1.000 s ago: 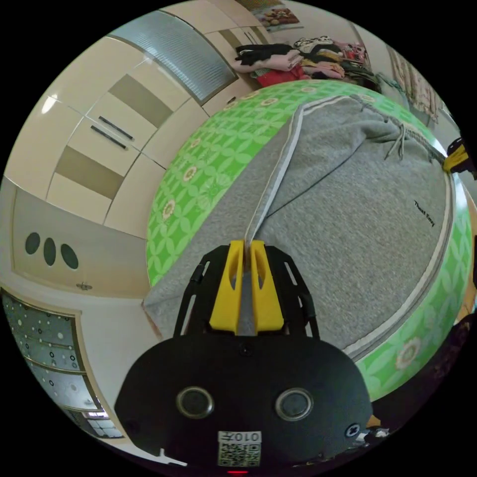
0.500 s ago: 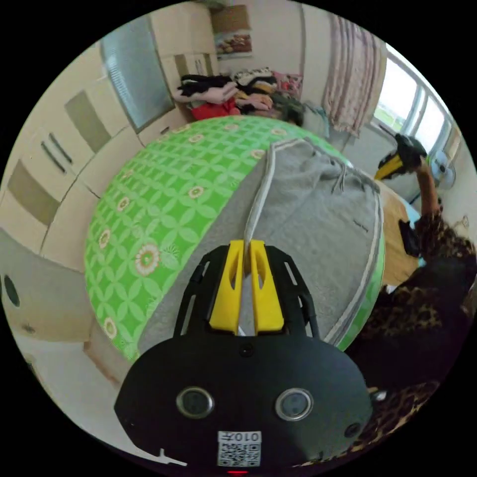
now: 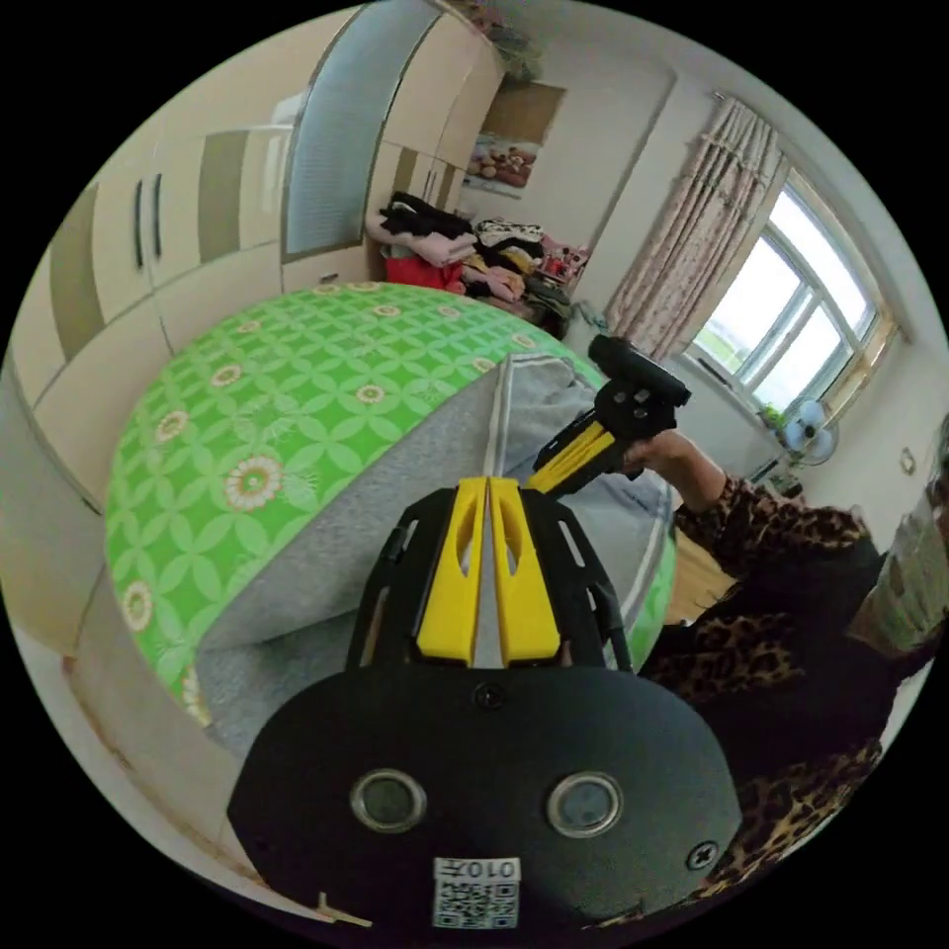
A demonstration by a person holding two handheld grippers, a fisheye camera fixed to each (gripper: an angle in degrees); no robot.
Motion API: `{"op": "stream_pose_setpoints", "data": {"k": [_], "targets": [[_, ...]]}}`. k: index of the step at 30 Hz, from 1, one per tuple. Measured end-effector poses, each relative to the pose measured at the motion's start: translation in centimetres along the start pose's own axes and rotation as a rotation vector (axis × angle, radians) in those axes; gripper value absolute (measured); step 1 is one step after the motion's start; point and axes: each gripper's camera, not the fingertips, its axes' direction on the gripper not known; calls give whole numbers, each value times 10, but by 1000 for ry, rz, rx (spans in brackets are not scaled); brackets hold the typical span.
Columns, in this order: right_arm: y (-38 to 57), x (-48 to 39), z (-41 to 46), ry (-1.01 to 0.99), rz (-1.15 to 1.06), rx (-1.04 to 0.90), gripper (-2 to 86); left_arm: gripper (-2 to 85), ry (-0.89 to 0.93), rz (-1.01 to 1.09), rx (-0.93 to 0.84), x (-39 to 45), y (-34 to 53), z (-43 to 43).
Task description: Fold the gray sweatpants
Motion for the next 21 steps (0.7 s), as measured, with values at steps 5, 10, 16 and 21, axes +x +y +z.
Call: {"op": "stream_pose_setpoints", "data": {"k": [5,10,16,21], "targets": [[6,-22,-8,-7,0,120,49,49,-380,71,-77,45,81,-31],[28,-104,-38,343,-126,277,60,96,-531,111,-149,78,134,-14],[48,-161,-14,632,-180,239,29,134,-601,155,-148,103,167,-2],[57,-153,-28,469,-144,230,46,125,-689,228,-207,115,176,16]]}}
